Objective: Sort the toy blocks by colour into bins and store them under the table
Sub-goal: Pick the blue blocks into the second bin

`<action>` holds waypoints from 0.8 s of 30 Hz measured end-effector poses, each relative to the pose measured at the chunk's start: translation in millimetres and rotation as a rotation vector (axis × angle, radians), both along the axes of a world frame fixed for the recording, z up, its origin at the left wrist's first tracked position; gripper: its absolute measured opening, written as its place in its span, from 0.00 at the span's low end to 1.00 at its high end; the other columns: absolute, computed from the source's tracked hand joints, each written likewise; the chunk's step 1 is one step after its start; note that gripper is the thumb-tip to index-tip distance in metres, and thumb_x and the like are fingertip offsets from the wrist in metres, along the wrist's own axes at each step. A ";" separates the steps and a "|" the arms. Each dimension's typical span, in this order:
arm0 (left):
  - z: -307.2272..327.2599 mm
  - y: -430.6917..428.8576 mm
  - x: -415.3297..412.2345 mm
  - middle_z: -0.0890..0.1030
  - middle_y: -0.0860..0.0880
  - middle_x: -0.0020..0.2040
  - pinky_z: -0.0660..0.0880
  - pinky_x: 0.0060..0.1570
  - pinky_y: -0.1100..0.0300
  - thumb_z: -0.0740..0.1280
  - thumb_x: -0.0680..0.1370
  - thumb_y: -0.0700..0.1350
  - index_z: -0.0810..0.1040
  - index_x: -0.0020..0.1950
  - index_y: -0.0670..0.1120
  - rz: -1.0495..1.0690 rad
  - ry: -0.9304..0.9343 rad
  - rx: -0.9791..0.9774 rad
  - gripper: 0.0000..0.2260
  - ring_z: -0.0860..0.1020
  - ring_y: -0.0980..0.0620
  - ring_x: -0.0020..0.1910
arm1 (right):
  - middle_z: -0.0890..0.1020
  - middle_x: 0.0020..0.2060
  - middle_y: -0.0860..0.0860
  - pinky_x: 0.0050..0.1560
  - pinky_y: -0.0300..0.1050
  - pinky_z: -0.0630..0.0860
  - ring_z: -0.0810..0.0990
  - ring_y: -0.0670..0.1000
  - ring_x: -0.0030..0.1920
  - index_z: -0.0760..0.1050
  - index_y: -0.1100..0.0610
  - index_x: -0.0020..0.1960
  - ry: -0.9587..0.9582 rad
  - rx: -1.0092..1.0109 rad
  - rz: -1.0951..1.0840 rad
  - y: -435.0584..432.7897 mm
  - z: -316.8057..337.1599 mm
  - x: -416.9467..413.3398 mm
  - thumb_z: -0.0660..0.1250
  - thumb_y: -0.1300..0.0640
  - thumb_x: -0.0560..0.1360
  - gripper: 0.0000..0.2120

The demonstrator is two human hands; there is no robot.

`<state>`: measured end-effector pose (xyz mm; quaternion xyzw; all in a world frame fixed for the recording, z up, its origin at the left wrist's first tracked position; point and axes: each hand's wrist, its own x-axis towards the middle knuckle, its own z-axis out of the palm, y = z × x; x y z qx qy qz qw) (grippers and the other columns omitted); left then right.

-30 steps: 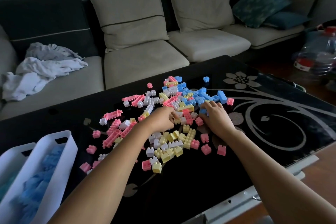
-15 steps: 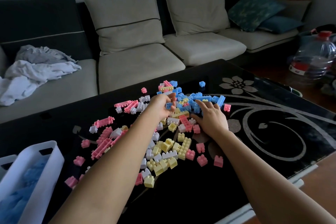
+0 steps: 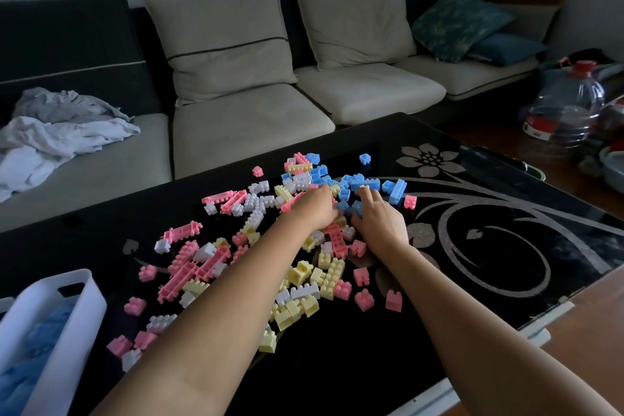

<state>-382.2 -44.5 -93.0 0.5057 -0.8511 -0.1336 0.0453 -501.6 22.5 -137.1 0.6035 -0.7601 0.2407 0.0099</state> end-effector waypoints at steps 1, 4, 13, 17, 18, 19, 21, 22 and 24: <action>0.2 2.5 0.0 0.77 0.44 0.56 0.76 0.53 0.52 0.65 0.78 0.47 0.70 0.64 0.42 -0.010 0.009 0.018 0.17 0.77 0.47 0.53 | 0.75 0.56 0.55 0.36 0.43 0.70 0.79 0.54 0.47 0.62 0.56 0.67 -0.009 0.009 -0.020 1.4 -0.4 0.8 0.62 0.56 0.77 0.20; 3.1 9.8 -1.1 0.77 0.46 0.56 0.74 0.49 0.57 0.65 0.77 0.45 0.72 0.62 0.45 -0.035 0.040 0.079 0.14 0.77 0.48 0.52 | 0.75 0.60 0.57 0.40 0.45 0.72 0.79 0.56 0.49 0.63 0.57 0.69 -0.039 0.009 -0.034 10.6 0.9 3.2 0.61 0.61 0.76 0.22; -1.7 26.6 1.7 0.79 0.45 0.49 0.76 0.47 0.54 0.62 0.75 0.38 0.75 0.55 0.39 0.130 0.101 0.049 0.10 0.78 0.48 0.47 | 0.78 0.54 0.54 0.43 0.41 0.70 0.77 0.52 0.49 0.74 0.54 0.62 -0.654 -0.151 -0.158 53.3 11.7 3.4 0.60 0.62 0.78 0.14; -1.9 33.2 11.8 0.79 0.45 0.48 0.76 0.45 0.55 0.64 0.76 0.40 0.76 0.54 0.39 0.151 0.136 0.054 0.09 0.79 0.47 0.48 | 0.80 0.48 0.50 0.31 0.36 0.70 0.78 0.51 0.40 0.77 0.53 0.56 -0.837 -0.172 -0.182 72.6 12.9 0.9 0.61 0.58 0.79 0.09; -0.2 35.4 14.2 0.79 0.44 0.48 0.74 0.42 0.57 0.64 0.76 0.42 0.76 0.55 0.39 0.155 0.109 0.052 0.10 0.79 0.46 0.48 | 0.80 0.48 0.49 0.30 0.36 0.70 0.78 0.50 0.38 0.78 0.53 0.55 -0.879 -0.189 -0.188 75.2 12.0 0.0 0.62 0.57 0.78 0.08; -0.2 36.7 16.5 0.80 0.43 0.49 0.71 0.40 0.58 0.65 0.77 0.45 0.76 0.55 0.38 0.157 0.082 0.048 0.12 0.79 0.46 0.47 | 0.81 0.47 0.48 0.30 0.37 0.69 0.77 0.48 0.35 0.79 0.53 0.54 -0.935 -0.200 -0.197 77.4 11.6 -1.1 0.63 0.57 0.78 0.08; -1.6 40.1 22.6 0.80 0.42 0.52 0.71 0.40 0.59 0.63 0.79 0.50 0.75 0.55 0.38 0.175 0.025 0.023 0.15 0.79 0.46 0.47 | 0.81 0.40 0.49 0.27 0.38 0.66 0.72 0.46 0.29 0.80 0.54 0.53 -1.060 -0.194 -0.218 83.3 13.2 -1.8 0.64 0.57 0.77 0.08; -2.5 42.0 25.8 0.80 0.43 0.52 0.72 0.41 0.58 0.63 0.79 0.49 0.75 0.56 0.39 0.192 -0.006 0.008 0.14 0.79 0.46 0.48 | 0.79 0.37 0.50 0.26 0.38 0.65 0.70 0.46 0.28 0.80 0.54 0.53 -1.113 -0.183 -0.226 85.8 13.7 -1.8 0.64 0.57 0.77 0.08; -4.3 44.4 31.4 0.79 0.44 0.52 0.74 0.43 0.58 0.62 0.79 0.44 0.75 0.57 0.39 0.230 -0.051 -0.026 0.10 0.79 0.46 0.50 | 0.78 0.35 0.50 0.25 0.37 0.64 0.69 0.46 0.28 0.80 0.56 0.53 -1.209 -0.162 -0.226 92.2 16.6 -0.3 0.64 0.58 0.77 0.07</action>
